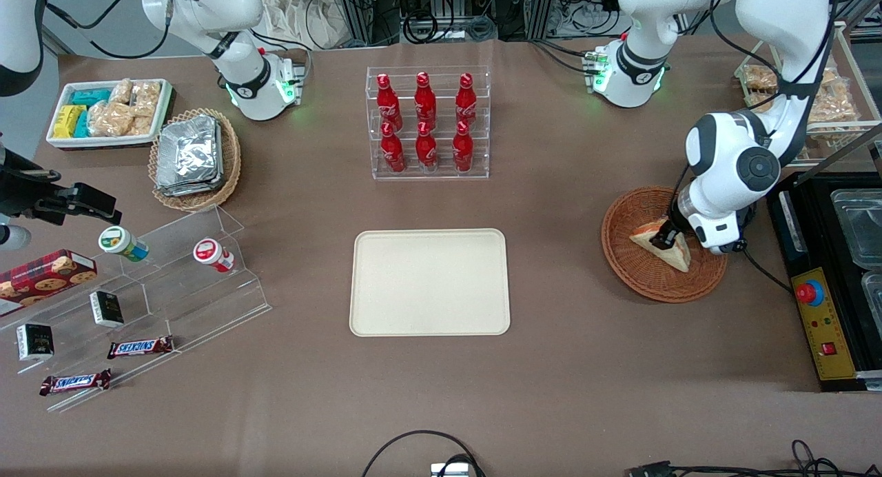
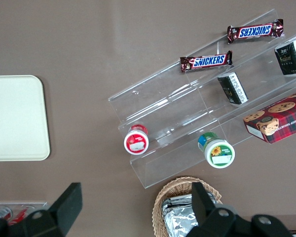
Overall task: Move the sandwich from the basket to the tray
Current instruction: 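Close the left gripper on the sandwich's wrapped edge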
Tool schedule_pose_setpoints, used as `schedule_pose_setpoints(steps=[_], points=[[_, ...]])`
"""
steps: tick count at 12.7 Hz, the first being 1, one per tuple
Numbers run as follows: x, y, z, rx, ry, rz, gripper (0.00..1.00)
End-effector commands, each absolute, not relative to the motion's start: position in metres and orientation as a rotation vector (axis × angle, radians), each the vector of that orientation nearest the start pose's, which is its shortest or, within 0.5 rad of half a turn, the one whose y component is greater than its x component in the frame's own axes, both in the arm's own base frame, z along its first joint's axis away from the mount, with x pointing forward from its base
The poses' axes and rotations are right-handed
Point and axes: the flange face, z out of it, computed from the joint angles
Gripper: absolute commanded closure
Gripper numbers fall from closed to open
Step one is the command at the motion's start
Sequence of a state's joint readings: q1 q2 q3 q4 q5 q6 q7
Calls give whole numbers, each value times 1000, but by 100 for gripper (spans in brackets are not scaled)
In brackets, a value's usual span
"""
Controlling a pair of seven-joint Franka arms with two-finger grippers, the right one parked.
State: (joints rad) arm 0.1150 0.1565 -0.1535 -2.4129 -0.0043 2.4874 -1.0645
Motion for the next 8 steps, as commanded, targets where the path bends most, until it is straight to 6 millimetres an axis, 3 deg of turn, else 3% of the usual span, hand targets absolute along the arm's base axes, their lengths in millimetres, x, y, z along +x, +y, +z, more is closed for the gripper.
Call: schedule_pose_setpoints(steps=[1,4,8], points=[[496,-24,252,-2717,-1579,87,100],[511,-36,289,-2727,-1520,104,100],[562,-98,401,-2783,-1245,245,100]])
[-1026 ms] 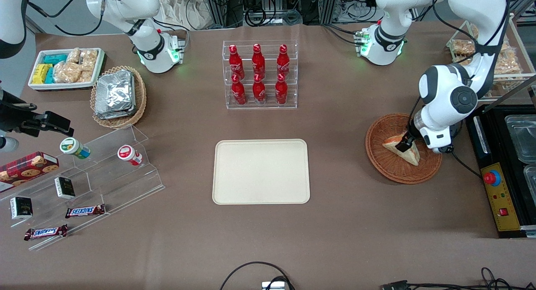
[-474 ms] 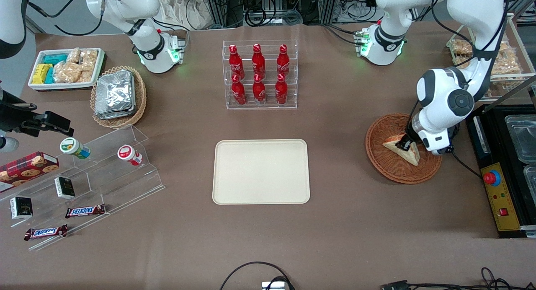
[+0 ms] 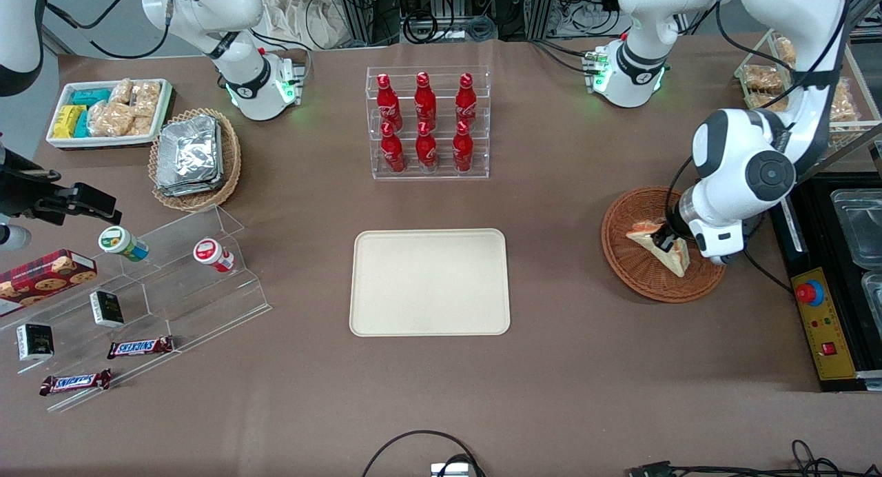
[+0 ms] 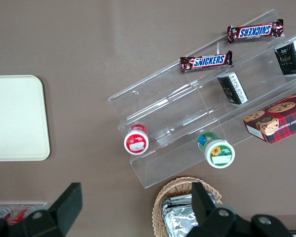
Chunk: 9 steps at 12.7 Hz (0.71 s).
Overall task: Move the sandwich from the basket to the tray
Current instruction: 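Close the left gripper on the sandwich's wrapped edge, then lift the sandwich and carry it with the left gripper toward the beige tray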
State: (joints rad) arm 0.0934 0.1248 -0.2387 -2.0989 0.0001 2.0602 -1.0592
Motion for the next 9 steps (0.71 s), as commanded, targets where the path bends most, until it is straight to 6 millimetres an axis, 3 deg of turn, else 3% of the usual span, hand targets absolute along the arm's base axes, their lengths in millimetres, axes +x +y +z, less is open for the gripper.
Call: schedule_pose_setpoints(steps=[1,3,5,7,9], points=[[569,-112,420,-2828,-1136,255,100],[578,-153,456,-2942,-798,307,100],[571,-216,461,-3027,-428,338,100],[561,-298,438,-3072,-198,330,100],[560,-360,376,-3049,-41,365,100]])
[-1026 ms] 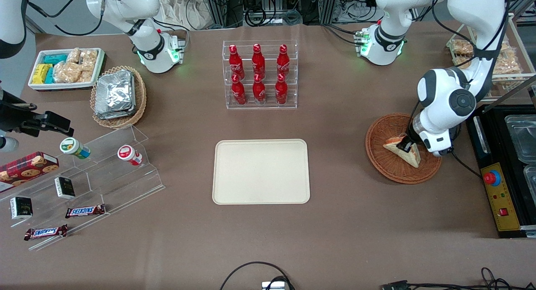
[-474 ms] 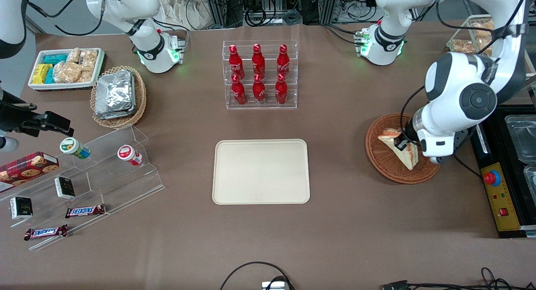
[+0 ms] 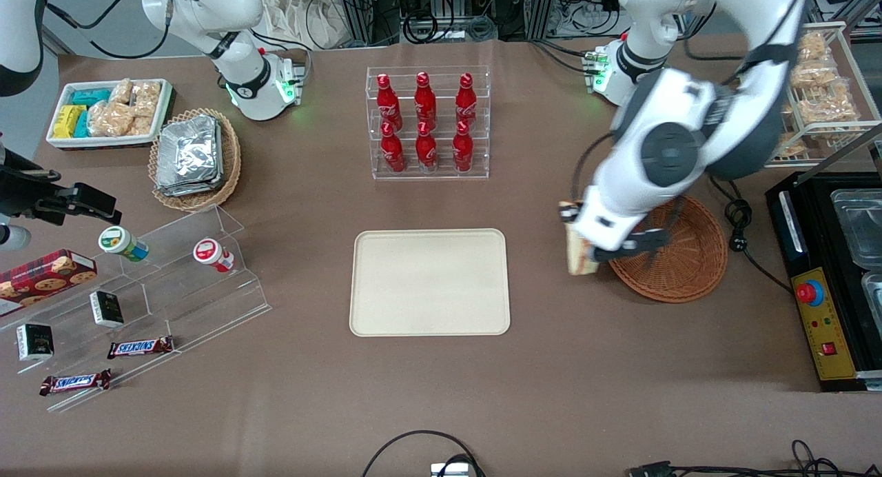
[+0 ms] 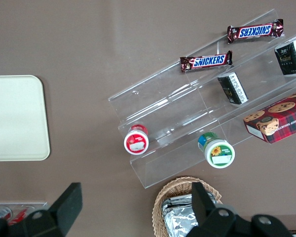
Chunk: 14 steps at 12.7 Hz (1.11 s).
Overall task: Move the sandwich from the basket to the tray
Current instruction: 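Lift the sandwich and carry it with the left gripper toward the beige tray, then lower the sandwich onto the beige tray and open the left gripper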
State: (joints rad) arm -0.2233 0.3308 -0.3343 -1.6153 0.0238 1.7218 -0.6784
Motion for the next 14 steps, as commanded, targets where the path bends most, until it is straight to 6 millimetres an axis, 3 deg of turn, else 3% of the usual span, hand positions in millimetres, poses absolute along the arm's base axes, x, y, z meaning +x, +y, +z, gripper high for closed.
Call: schedule_pose_setpoints(steps=[1,4,6,8,9,11,13,14], points=[[562,-382,345,-3028,8,380,100],[568,-424,280,-3035,-44,351,100],[570,-437,257,-3082,-76,300,100],[574,-443,249,-3120,-159,241,100],[573,-443,247,-3117,-157,243,93],[574,-442,241,-3112,-158,249,0],[576,-436,249,-3069,-114,192,0],[576,-435,262,-3061,-110,172,0]])
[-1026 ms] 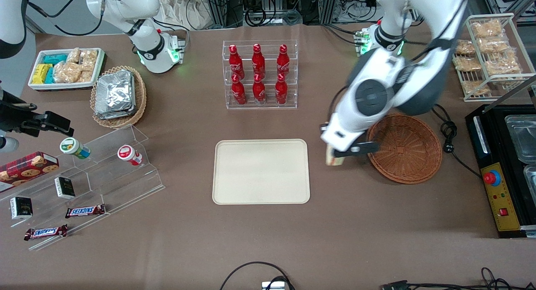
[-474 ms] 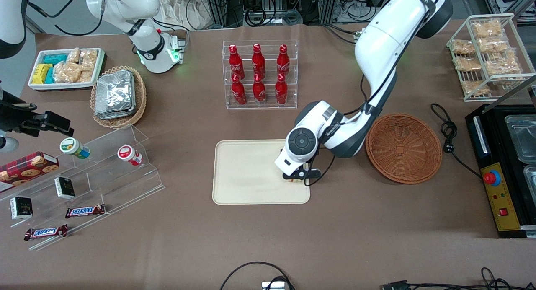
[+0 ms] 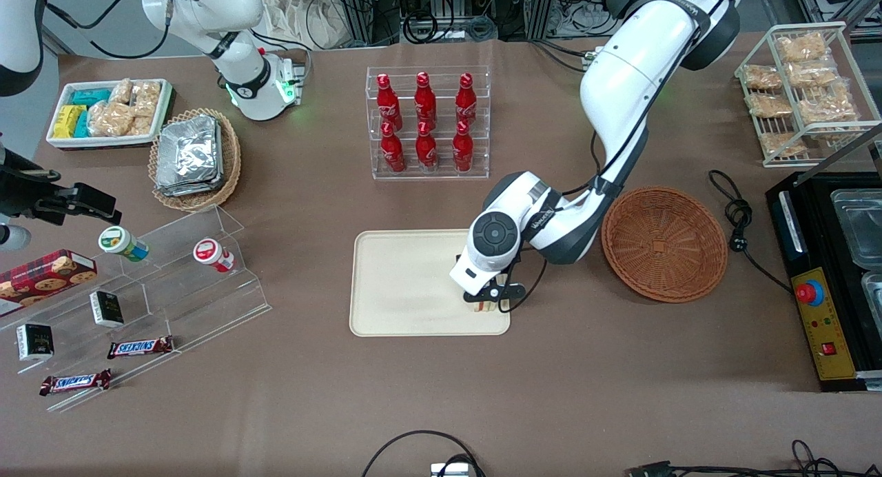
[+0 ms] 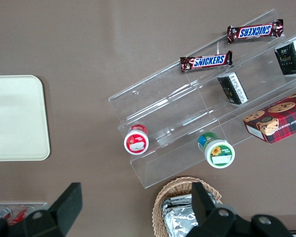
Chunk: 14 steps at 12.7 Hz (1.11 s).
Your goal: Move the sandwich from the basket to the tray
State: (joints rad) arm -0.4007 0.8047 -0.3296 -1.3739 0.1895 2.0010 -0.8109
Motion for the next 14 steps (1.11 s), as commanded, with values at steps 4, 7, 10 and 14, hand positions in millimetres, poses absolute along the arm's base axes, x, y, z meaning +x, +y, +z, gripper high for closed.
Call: schedule_pose_setpoints(steps=[4,7,10,14], points=[[572,-417,361,-3031,-127,116,0],[581,-362,429,-3029,-160,134,0],[574,-327,463,-3043,-198,112,0],[537,-242,497,-3046,-55,41,0]])
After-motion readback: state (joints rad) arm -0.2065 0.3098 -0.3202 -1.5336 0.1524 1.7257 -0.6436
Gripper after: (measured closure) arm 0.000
